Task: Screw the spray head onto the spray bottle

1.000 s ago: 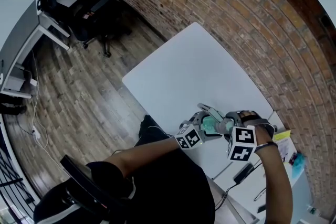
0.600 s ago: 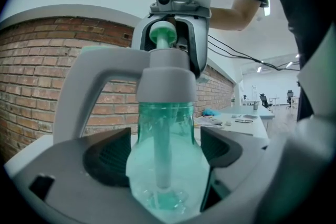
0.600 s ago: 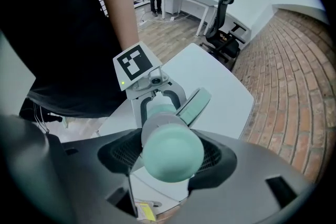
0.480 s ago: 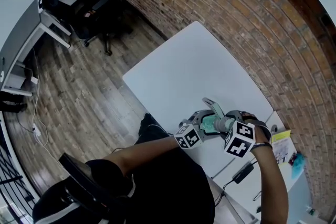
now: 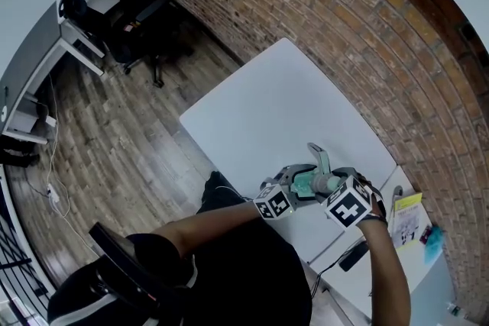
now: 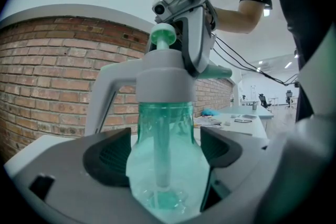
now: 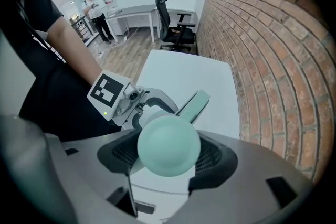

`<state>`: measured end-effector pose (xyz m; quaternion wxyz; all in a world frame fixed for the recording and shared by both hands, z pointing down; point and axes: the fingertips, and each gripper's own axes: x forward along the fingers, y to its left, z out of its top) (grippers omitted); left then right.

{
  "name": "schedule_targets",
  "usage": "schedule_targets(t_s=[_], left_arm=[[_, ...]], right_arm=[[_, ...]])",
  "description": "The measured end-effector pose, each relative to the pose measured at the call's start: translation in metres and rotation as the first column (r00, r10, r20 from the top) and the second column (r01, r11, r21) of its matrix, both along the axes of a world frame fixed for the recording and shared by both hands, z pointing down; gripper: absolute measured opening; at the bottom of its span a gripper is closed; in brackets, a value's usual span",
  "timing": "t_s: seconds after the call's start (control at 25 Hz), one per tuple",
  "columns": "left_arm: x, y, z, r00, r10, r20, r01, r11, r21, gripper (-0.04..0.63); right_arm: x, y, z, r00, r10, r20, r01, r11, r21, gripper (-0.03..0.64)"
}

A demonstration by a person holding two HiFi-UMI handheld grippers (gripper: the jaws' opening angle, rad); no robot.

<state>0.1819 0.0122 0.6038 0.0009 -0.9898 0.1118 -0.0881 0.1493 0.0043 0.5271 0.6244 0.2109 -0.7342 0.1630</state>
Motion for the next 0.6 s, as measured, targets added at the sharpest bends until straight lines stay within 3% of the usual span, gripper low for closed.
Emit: schedule_targets(t_s=[0.4,0.52,0.6], left_arm=[[0.001,-0.001,0.000,1.000,0.021,0.001,-0.021,1.000,-0.007,0.413],[0.000,0.000,0.001,1.000,0.018,0.000,-0.018,1.000,-0.004,0.413],[-0.001,0.000,0.001,1.000,0.018,0.000,-0.018,1.000,-0.003,0.413]], right_arm=[[-0.002,-0.003,-0.023,0.981,-0.194,-0.011,0.194,0.979,0.060,0.284],[-0.007,0.002,-0.034,0.955,-0.294,0.025,0.292,0.954,0.074,0.284],[-0.008,0.010,-0.036,0.920,-0.391,0.019,0.389,0.919,0.067,0.282]])
